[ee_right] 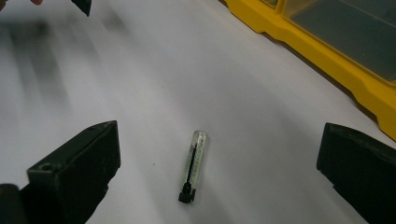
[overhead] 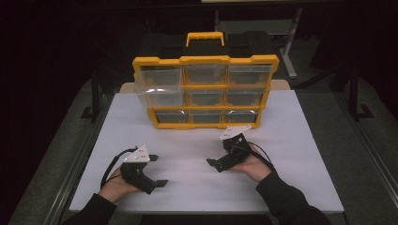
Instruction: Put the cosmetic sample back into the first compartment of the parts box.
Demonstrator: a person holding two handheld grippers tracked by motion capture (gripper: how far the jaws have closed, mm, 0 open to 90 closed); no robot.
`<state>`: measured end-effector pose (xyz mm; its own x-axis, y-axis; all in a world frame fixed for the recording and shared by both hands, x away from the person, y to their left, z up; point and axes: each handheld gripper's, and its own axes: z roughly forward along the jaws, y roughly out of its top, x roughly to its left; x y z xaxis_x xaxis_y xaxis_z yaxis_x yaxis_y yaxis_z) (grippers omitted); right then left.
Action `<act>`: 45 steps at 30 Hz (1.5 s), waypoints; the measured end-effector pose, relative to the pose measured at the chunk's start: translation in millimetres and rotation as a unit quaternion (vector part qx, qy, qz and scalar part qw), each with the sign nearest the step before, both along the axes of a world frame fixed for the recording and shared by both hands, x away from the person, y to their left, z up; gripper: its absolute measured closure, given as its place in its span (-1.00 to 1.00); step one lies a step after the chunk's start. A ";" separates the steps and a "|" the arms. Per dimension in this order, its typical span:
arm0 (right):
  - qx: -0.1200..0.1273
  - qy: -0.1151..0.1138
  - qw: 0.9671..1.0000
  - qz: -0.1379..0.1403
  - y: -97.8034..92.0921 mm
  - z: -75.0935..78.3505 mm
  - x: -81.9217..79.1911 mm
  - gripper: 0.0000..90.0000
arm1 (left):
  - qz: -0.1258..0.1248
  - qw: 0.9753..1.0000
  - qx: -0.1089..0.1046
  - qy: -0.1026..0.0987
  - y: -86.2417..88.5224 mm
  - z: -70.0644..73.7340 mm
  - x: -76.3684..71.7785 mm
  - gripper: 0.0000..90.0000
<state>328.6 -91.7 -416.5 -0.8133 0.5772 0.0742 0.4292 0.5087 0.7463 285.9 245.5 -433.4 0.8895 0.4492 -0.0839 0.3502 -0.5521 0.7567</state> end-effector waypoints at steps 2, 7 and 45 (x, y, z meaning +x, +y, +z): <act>-0.002 0.003 1.000 0.001 1.4 -0.9 1.0 -1.00 | 0.001 1.000 -0.001 0.000 0.3 0.1 0.1 -1.00; -0.006 0.006 1.000 0.006 6.3 -2.4 4.1 -1.00 | 0.001 1.000 0.001 0.000 0.2 -0.2 0.1 -1.00; -0.049 0.031 0.998 0.039 32.8 -13.9 15.0 -1.00 | 0.001 1.000 0.003 -0.003 0.9 -0.5 0.2 -1.00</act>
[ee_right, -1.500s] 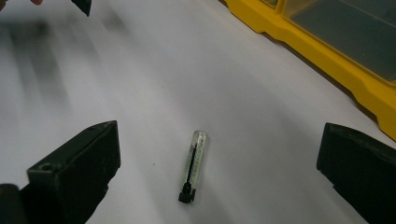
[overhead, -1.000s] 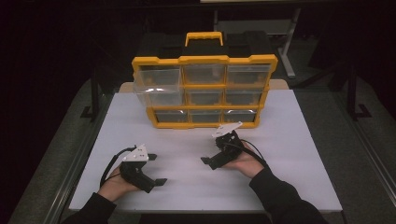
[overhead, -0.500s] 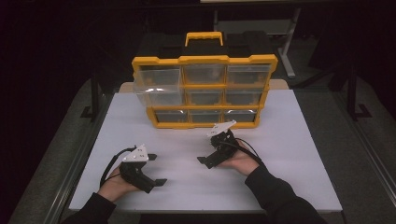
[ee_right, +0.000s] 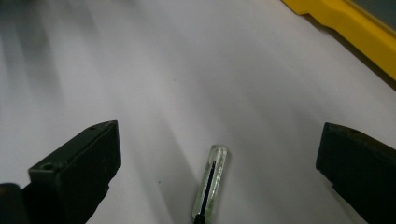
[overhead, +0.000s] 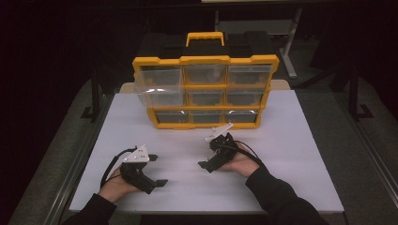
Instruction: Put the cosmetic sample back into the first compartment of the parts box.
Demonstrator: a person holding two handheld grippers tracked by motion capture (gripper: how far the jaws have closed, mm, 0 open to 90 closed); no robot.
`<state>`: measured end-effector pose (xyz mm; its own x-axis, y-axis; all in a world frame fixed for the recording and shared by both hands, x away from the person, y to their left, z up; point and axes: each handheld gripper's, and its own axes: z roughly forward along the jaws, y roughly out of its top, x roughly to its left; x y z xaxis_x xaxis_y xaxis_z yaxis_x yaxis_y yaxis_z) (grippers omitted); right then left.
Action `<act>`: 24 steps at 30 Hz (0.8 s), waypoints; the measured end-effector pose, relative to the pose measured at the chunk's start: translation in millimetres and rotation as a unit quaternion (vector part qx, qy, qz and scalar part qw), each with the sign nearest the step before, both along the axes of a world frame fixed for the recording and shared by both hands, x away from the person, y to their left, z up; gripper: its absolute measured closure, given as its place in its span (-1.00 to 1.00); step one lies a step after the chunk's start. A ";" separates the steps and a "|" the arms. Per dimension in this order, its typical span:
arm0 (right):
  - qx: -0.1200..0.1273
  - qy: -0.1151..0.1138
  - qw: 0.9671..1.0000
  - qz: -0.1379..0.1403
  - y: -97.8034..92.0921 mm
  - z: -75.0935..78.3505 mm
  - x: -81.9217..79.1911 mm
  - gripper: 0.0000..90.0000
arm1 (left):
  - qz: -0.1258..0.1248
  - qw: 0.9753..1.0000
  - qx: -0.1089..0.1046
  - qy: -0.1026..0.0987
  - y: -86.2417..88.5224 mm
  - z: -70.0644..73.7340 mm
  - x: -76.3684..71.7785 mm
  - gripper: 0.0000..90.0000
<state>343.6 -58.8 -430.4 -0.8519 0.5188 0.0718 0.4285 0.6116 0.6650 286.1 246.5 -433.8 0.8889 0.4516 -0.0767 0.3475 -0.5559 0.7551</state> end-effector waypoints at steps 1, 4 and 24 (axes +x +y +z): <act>-0.004 0.002 1.000 0.001 0.2 -0.4 0.0 -1.00 | 0.000 1.000 0.000 0.000 0.0 -0.1 0.0 -1.00; -0.010 0.005 1.000 0.004 1.5 -2.7 -0.1 -1.00 | 0.001 1.000 0.000 0.000 0.2 0.1 0.1 -1.00; -0.044 0.011 0.999 0.018 5.0 -9.5 -1.0 -0.86 | 0.001 1.000 0.002 -0.001 0.0 -0.1 -0.5 -1.00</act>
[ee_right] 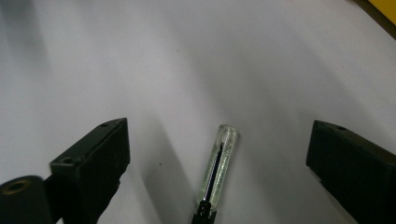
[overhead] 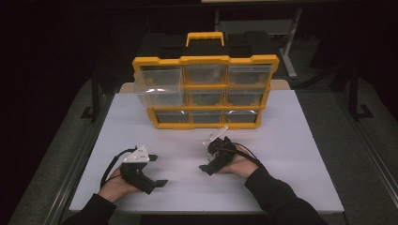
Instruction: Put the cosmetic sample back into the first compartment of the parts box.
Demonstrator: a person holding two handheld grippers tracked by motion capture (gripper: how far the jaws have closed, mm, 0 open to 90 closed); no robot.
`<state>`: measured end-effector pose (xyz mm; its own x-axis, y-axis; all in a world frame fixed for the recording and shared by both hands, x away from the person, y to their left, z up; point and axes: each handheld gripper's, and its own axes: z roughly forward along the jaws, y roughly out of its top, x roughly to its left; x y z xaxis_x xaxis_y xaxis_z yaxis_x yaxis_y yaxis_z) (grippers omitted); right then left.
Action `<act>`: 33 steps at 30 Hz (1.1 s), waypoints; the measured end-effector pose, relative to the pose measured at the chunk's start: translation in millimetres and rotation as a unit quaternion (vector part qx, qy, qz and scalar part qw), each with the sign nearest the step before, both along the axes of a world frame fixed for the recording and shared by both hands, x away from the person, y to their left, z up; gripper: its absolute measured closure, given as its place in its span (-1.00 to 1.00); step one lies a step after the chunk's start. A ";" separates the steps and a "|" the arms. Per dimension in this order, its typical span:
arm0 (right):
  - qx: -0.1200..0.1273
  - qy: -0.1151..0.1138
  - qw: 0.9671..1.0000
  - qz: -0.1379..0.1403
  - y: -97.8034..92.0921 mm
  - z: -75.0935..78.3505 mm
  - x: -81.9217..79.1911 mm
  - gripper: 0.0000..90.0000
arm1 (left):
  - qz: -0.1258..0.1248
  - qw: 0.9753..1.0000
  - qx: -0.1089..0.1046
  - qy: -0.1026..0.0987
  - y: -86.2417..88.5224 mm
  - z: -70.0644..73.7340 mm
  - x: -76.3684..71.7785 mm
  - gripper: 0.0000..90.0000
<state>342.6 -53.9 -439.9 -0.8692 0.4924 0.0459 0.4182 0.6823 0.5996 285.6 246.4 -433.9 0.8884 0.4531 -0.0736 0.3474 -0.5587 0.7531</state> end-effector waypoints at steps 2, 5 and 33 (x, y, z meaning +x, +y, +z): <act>-0.001 -0.002 1.000 0.001 0.0 -0.2 0.2 -0.85 | -0.001 1.000 -0.001 0.001 0.1 0.0 -0.1 -1.00; -0.002 0.001 1.000 0.001 -0.1 -0.3 0.3 -0.79 | -0.001 1.000 0.000 0.000 -0.2 -0.4 -0.4 -1.00; 0.001 0.014 1.000 -0.005 -2.9 3.4 -0.9 0.16 | 0.015 1.000 0.001 -0.005 1.7 -0.7 -0.6 -1.00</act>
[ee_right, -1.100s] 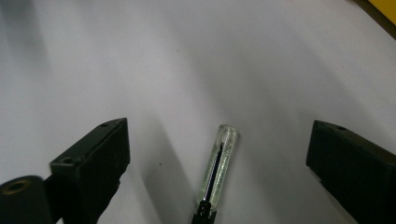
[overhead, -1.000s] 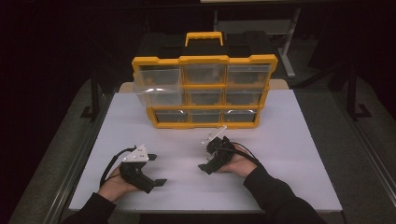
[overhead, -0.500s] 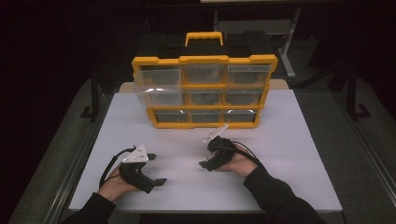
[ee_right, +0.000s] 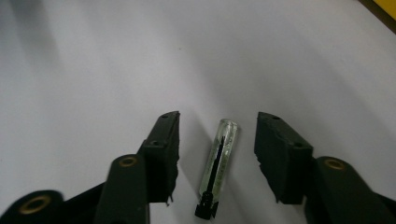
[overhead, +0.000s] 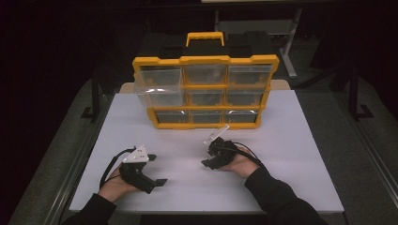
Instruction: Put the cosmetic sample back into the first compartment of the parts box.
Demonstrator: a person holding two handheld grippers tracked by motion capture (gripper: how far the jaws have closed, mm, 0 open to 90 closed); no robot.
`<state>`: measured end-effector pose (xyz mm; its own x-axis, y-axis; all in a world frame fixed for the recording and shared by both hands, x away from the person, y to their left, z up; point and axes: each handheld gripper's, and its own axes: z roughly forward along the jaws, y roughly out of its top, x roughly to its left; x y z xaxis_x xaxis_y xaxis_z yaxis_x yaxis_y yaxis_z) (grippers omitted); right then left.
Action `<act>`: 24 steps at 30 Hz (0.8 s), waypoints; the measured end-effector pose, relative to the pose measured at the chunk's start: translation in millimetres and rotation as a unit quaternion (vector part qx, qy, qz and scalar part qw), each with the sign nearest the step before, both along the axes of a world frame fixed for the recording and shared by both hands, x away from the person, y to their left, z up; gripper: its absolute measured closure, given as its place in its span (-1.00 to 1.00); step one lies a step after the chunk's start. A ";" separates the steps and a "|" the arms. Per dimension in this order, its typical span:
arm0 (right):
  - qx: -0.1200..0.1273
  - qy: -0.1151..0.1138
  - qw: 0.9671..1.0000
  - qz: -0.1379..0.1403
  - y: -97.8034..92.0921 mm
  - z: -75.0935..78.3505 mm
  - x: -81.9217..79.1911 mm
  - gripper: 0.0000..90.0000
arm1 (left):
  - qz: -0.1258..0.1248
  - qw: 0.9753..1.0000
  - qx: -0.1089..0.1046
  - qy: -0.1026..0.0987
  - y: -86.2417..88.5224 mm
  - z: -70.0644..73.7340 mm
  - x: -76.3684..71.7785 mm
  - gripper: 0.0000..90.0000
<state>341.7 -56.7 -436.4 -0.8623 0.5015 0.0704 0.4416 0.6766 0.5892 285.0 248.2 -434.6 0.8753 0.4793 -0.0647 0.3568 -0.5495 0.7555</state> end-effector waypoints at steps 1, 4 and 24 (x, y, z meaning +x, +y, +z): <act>-0.001 0.000 1.000 0.001 0.1 -0.1 0.0 0.20 | 0.000 1.000 0.000 -0.002 0.0 0.1 -0.1 -1.00; -0.004 0.000 1.000 0.002 -0.5 -0.6 0.5 0.32 | 0.004 1.000 -0.001 -0.006 0.4 0.8 0.1 -1.00; -0.018 -0.008 1.000 0.001 -0.5 -1.6 0.0 0.72 | 0.008 1.000 -0.005 -0.003 1.3 1.2 0.8 -1.00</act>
<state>341.7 -57.2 -438.1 -0.8645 0.5011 0.0388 0.4304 0.6982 0.5721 285.9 249.5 -433.4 0.8674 0.4933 -0.0646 0.3619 -0.5365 0.7623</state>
